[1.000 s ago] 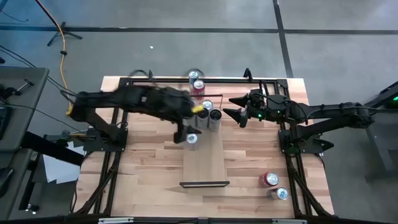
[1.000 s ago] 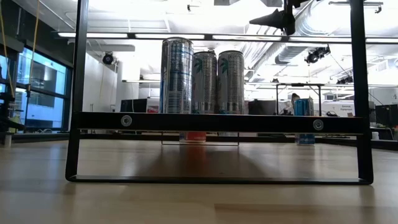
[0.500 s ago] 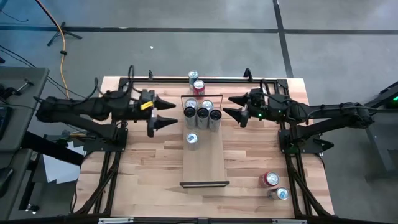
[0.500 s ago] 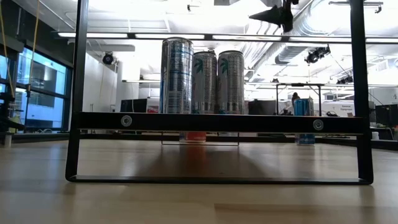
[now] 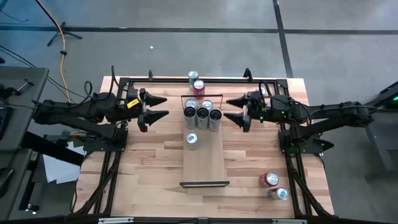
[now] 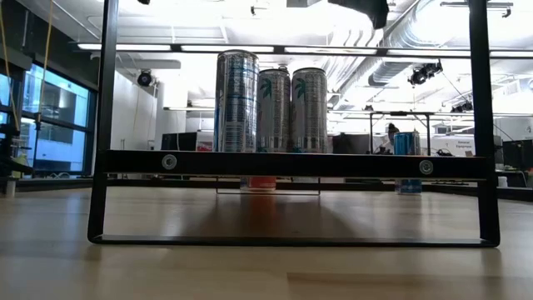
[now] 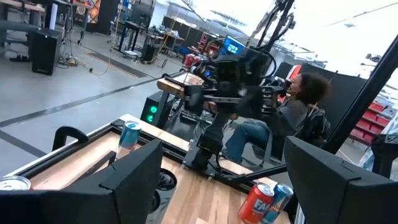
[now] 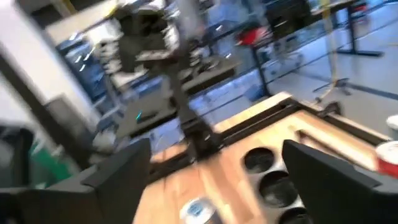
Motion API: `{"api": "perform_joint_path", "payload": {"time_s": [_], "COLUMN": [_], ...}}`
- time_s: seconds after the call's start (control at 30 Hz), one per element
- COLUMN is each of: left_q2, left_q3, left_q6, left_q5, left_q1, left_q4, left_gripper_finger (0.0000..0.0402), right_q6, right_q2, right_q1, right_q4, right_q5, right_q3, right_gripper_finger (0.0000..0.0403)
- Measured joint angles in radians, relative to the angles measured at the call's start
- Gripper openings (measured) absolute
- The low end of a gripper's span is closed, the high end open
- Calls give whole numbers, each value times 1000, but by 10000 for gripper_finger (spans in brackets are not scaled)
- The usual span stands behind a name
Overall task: Place canned beverage on shelf
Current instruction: Put the left blue soda can on the shelf
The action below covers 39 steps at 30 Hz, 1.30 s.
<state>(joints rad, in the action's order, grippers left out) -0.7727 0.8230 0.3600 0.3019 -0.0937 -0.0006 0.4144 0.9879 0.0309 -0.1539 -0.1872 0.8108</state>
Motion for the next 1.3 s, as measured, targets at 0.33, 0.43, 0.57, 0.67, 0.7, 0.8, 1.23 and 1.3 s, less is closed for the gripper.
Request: {"api": "perform_joint_path", "payload": {"time_s": [0.33, 0.43, 0.57, 0.67, 0.7, 0.8, 1.23, 1.3], "left_q2": [-1, -1, -1, -1, -1, -1, -1, -1], "left_q3": [0, 0, 0, 0, 0, 0, 0, 0], "left_q6": [-32, -63, -82, -82, -82, -83, -83, -83], "left_q5": [-1, 18, 25, 25, 25, 31, 36, 40], "left_q1": [0, 0, 0, 0, 0, 0, 0, 0], "left_q4": [-2, -2, -7, -7, -7, -15, -67, -66], "left_gripper_finger": [294, 294, 294, 294, 294, 294, 294, 294], "right_q6": [-157, -161, -91, -45, -26, 44, 317, 387], "right_q2": [252, 342, 451, 524, 546, 616, 770, 769], "right_q1": [198, 222, 233, 234, 234, 234, 234, 234], "right_q4": [311, 409, 465, 466, 467, 463, 313, 313], "right_q5": [3, 2, -16, -21, -21, -38, -86, -98], "right_q3": [268, 341, 392, 399, 399, 399, 399, 399], "right_gripper_finger": [101, 21, 22, 9, 5, 6, 0, 0]}}
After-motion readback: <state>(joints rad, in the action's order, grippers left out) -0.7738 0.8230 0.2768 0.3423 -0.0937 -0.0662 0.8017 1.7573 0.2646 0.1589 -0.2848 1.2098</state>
